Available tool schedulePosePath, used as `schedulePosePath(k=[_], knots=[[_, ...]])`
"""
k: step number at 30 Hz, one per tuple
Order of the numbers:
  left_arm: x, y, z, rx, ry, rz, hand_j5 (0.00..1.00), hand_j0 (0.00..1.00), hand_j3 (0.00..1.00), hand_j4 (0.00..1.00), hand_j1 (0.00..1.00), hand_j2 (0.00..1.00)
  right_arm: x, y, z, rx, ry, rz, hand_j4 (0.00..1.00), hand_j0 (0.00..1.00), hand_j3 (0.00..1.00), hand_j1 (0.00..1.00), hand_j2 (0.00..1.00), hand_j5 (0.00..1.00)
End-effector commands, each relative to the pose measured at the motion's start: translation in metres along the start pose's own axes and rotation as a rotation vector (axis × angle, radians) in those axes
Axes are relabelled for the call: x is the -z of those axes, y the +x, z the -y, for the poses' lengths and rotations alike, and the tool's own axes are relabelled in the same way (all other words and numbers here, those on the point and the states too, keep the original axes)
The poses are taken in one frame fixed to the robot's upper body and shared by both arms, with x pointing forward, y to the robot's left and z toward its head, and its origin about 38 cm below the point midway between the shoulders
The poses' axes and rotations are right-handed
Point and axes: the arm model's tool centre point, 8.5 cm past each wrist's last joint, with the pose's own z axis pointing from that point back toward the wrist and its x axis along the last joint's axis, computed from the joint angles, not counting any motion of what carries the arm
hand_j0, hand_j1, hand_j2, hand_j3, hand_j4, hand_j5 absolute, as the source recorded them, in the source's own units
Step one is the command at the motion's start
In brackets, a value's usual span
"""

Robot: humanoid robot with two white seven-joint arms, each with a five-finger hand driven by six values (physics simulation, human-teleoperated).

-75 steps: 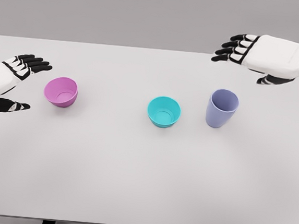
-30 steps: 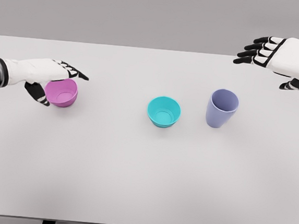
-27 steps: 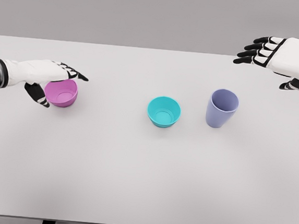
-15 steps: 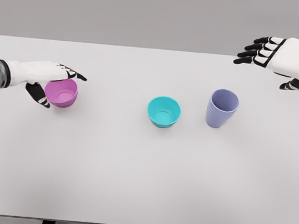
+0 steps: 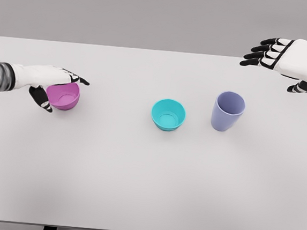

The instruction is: Stacking bowl and cup with both arms

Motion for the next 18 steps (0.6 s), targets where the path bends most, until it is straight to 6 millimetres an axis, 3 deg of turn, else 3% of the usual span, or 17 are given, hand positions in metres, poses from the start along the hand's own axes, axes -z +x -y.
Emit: schedulePosePath(k=[1, 18], knots=[[0.001, -0.0015, 0.0008, -0.006, -0.001, -0.002, 1.0, 1.0, 1.0, 1.0, 1.0, 1.0, -0.0004, -0.0002, 0.0005, 0.004, -0.003, -0.001, 1.0, 1.0, 1.0, 1.0, 1.0, 1.0], [0.0043, -0.0055, 0.0012, -0.01, -0.003, -0.012, 1.0, 1.0, 1.0, 1.0, 1.0, 1.0, -0.0003, 0.0, -0.0001, 0.005, -0.002, -0.001, 1.0, 1.0, 1.0, 1.0, 1.0, 1.0]])
